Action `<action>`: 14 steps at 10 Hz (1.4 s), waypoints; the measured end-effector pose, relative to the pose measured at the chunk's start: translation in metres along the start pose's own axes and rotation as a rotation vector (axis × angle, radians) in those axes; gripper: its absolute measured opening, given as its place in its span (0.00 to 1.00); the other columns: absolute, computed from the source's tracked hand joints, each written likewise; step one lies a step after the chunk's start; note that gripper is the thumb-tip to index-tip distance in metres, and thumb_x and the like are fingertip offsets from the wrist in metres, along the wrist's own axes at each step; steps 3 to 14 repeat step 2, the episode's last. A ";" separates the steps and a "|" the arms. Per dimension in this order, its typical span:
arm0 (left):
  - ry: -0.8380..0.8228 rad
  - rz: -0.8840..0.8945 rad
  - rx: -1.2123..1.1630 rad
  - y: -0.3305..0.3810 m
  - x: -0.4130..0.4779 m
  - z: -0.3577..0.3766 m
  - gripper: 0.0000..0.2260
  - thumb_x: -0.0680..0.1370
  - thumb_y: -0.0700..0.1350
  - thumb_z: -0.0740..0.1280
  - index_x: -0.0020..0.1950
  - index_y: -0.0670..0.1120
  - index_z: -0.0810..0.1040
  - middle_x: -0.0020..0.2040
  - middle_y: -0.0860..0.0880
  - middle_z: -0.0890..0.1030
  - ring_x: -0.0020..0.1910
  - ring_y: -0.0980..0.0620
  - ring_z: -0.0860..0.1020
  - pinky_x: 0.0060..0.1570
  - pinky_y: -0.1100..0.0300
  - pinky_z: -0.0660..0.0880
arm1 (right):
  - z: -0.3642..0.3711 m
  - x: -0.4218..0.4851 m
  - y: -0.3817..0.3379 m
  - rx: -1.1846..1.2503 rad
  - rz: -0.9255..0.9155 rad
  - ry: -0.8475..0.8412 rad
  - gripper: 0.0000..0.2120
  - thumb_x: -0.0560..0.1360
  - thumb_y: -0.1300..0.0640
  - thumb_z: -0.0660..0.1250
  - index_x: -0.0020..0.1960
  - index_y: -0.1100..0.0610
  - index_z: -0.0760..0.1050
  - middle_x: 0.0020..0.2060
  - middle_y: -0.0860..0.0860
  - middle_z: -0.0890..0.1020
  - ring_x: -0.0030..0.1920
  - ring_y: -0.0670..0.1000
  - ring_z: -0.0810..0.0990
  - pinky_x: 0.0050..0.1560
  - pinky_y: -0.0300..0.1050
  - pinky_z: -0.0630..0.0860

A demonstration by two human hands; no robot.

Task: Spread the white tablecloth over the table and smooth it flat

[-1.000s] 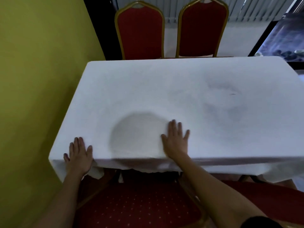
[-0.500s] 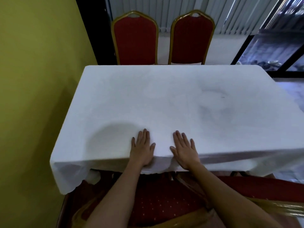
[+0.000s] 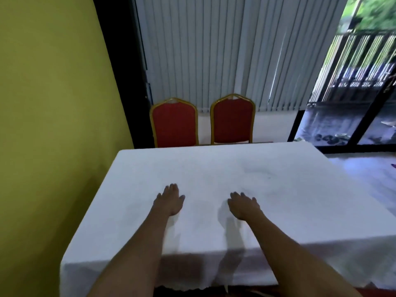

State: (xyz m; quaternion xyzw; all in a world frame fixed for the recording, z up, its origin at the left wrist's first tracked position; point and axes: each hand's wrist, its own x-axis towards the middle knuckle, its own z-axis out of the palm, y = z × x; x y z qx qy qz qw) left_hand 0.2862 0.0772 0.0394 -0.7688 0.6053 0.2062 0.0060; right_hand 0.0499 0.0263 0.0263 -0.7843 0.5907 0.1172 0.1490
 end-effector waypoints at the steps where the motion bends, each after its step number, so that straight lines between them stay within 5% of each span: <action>1: 0.201 0.043 0.036 0.035 -0.001 -0.074 0.27 0.83 0.51 0.49 0.76 0.37 0.49 0.78 0.42 0.53 0.77 0.45 0.52 0.73 0.46 0.54 | -0.082 0.008 -0.026 0.035 -0.096 0.230 0.22 0.82 0.54 0.46 0.73 0.59 0.61 0.74 0.53 0.63 0.74 0.55 0.59 0.70 0.62 0.56; 2: 0.330 0.089 0.059 0.061 -0.001 -0.133 0.28 0.82 0.52 0.49 0.77 0.38 0.48 0.78 0.43 0.52 0.77 0.46 0.51 0.74 0.45 0.53 | -0.146 0.008 -0.047 0.080 -0.158 0.376 0.22 0.82 0.54 0.47 0.74 0.59 0.60 0.75 0.53 0.62 0.76 0.57 0.55 0.71 0.64 0.55; 14: 0.330 0.089 0.059 0.061 -0.001 -0.133 0.28 0.82 0.52 0.49 0.77 0.38 0.48 0.78 0.43 0.52 0.77 0.46 0.51 0.74 0.45 0.53 | -0.146 0.008 -0.047 0.080 -0.158 0.376 0.22 0.82 0.54 0.47 0.74 0.59 0.60 0.75 0.53 0.62 0.76 0.57 0.55 0.71 0.64 0.55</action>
